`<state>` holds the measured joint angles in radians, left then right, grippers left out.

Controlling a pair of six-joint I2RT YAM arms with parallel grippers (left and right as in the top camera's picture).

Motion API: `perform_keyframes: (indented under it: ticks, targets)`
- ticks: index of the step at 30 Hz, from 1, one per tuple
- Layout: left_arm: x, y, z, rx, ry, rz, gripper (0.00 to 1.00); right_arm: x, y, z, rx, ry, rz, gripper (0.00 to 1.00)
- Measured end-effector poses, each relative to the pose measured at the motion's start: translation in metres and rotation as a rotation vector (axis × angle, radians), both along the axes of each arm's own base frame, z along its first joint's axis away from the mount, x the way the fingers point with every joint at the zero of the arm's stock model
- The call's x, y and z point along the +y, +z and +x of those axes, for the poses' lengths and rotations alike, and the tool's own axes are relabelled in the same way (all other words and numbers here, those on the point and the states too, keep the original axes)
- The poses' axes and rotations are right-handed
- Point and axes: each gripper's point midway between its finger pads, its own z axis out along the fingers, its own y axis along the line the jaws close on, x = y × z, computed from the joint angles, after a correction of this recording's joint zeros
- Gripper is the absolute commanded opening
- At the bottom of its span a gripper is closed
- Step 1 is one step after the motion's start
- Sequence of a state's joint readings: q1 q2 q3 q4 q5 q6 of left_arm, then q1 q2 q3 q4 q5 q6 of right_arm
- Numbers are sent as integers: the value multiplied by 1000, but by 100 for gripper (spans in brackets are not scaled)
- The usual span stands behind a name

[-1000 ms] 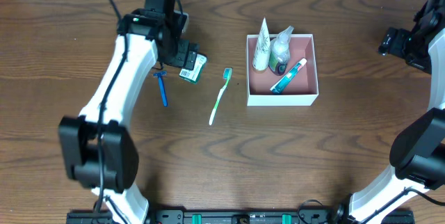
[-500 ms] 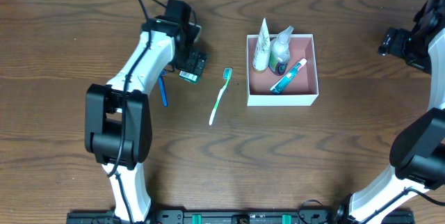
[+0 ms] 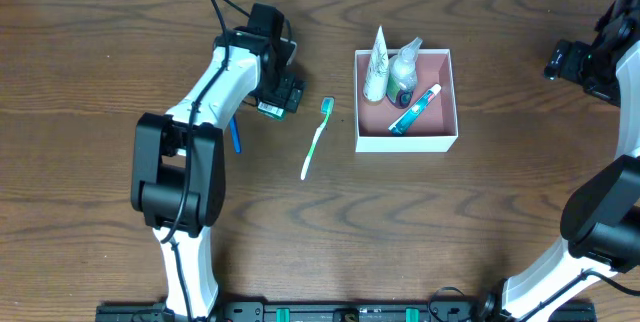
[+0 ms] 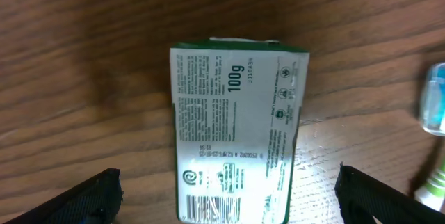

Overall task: Pack container
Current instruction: 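Lower the left gripper and grasp the soap bar box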

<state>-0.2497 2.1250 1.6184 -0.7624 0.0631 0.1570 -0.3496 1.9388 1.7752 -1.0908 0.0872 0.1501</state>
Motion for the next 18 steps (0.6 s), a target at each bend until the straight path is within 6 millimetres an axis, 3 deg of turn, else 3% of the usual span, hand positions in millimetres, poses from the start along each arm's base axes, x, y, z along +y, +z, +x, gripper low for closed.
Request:
perform_keyframes:
  ticks: [6, 18]
  targets:
    - [1, -14, -4, 35, 3, 7, 98, 0, 0, 0, 0, 0, 0, 99]
    - [1, -14, -4, 35, 3, 7, 98, 0, 0, 0, 0, 0, 0, 99]
